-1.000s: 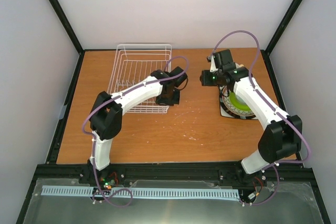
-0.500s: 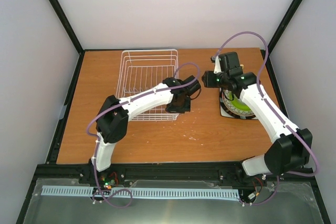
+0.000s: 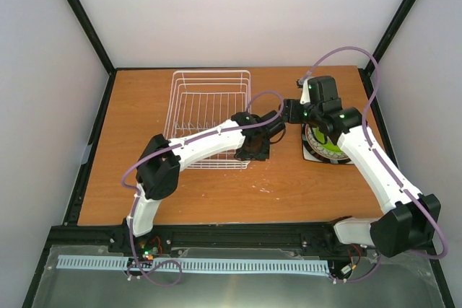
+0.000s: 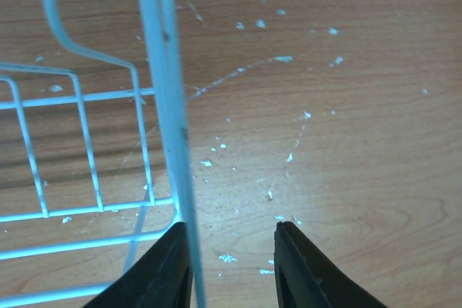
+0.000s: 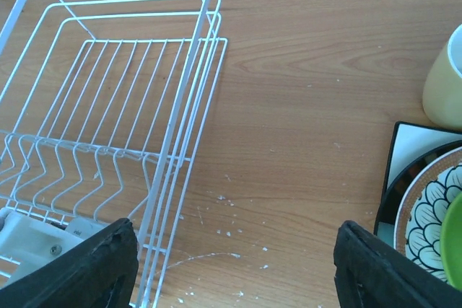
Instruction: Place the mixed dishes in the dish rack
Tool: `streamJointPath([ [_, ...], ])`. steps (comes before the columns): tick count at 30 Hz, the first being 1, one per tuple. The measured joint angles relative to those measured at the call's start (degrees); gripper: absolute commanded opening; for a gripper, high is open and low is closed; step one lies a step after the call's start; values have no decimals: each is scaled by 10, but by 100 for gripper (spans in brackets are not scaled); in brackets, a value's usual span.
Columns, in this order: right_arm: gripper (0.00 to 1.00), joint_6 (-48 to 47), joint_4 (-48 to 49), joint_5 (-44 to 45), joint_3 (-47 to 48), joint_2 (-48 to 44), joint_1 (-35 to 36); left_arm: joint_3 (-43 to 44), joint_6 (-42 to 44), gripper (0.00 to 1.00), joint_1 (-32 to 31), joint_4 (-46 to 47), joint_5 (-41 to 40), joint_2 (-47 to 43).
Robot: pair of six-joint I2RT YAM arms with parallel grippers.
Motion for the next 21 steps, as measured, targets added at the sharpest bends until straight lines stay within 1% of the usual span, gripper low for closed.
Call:
streamJointPath([
  [1, 75, 0, 1, 2, -3, -3, 0, 2, 1, 43, -2, 0, 0, 0],
  [3, 77, 0, 2, 3, -8, -7, 0, 5, 0, 44, -6, 1, -3, 0],
  [6, 82, 1, 2, 6, -16, -12, 0, 9, -3, 56, -9, -2, -15, 0],
  [8, 82, 3, 4, 12, -20, -13, 0, 14, -7, 65, -11, -9, -32, 0],
  [10, 82, 4, 4, 19, -21, -14, 0, 22, -11, 70, -12, -22, -54, 0],
  [17, 82, 10, 5, 63, -21, -13, -4, 77, -24, 79, -6, -91, -161, 0],
  [18, 80, 11, 5, 69, -21, -13, -10, 80, -24, 80, -2, -96, -176, -2],
  [21, 70, 15, 5, 79, -20, -3, -45, 71, -4, 79, 20, -95, -204, -20],
])
